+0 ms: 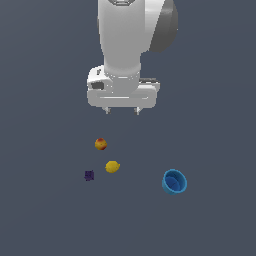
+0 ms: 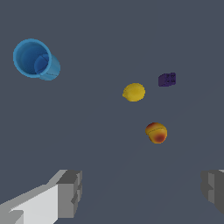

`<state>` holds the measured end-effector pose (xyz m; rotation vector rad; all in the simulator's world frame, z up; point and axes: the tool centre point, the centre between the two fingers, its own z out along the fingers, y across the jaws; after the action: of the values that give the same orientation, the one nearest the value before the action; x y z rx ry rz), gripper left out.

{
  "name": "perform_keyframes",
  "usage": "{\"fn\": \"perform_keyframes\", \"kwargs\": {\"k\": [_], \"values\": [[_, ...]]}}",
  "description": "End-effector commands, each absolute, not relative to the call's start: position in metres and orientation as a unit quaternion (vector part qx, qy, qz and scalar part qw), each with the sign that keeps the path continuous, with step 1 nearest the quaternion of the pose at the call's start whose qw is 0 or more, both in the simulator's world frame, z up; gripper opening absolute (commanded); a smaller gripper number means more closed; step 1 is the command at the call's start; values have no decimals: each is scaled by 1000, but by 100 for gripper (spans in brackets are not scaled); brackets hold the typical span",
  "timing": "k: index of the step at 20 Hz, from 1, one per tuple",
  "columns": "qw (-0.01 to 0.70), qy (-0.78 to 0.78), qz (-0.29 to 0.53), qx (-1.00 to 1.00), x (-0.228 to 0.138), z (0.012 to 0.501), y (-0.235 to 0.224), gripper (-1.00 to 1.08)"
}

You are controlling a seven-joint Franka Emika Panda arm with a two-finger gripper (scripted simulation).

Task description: Pick up a designated object from a clutter of objects.

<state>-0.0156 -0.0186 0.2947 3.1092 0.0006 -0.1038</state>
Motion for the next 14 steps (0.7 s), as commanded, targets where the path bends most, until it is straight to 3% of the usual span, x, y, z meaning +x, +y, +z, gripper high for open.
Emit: {"fn": "perform_keyframes", "kwargs": {"k": [1,14], "values": [[15,0,-33,999,-16,295,-19,28],[9,4,-34,999,-15,294,-11,28]]}}
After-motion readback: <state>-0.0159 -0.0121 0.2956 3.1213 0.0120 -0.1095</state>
